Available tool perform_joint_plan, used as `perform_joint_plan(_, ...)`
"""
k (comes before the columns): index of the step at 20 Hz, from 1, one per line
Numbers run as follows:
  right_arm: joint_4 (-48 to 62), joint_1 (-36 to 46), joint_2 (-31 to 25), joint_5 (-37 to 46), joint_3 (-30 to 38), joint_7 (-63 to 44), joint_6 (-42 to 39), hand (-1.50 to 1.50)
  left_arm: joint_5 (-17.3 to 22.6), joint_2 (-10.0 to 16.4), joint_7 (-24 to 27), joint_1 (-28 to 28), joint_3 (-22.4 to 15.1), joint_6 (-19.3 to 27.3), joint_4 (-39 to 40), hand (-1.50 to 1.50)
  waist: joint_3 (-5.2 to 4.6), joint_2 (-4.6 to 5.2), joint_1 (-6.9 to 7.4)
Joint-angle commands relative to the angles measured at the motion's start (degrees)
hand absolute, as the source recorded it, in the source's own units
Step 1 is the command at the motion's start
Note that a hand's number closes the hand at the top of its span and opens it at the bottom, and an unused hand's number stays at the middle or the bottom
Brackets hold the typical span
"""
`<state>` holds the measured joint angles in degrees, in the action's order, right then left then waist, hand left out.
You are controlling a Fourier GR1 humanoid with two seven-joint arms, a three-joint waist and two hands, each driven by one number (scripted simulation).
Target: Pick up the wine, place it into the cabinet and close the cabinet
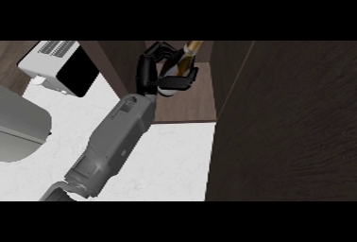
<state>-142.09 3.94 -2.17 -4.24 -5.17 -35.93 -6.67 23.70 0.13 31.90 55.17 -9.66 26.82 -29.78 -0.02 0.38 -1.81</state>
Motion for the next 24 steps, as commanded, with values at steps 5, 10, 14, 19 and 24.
perform_joint_plan(5,-2.22,-2.74,0.88,-3.08,-0.49,2.15,-1.32,-1.5,1.23,-0.13,7.68,6.15,2.66,2.8,9.37,1.5,0.03,0.31,-0.91)
perform_joint_plan(10,-0.37,0.59,1.29,-2.22,-0.7,1.21,-0.42,-1.5,1.67,0.9,10.72,6.86,5.58,-2.7,14.61,1.5,-0.02,0.68,-0.83)
perform_joint_plan(14,0.06,-0.03,2.09,-1.05,-2.03,1.19,-0.1,-1.5,4.7,-0.09,6.03,10.35,8.88,-1.5,16.16,1.5,-0.02,0.52,-0.72)
perform_joint_plan(19,-1.96,-3.62,2.03,-2.93,-2.05,2.71,-1.92,-1.5,6.74,0.37,6.26,12.78,12.32,-2.43,17.42,1.5,0.02,0.58,-1.36)
perform_joint_plan(24,-4.22,1.54,0.65,-2.97,-0.61,-4.07,0.59,-1.5,6.58,2.05,7.08,11.38,13.29,-6.54,19.56,1.5,-0.05,0.59,-1.15)
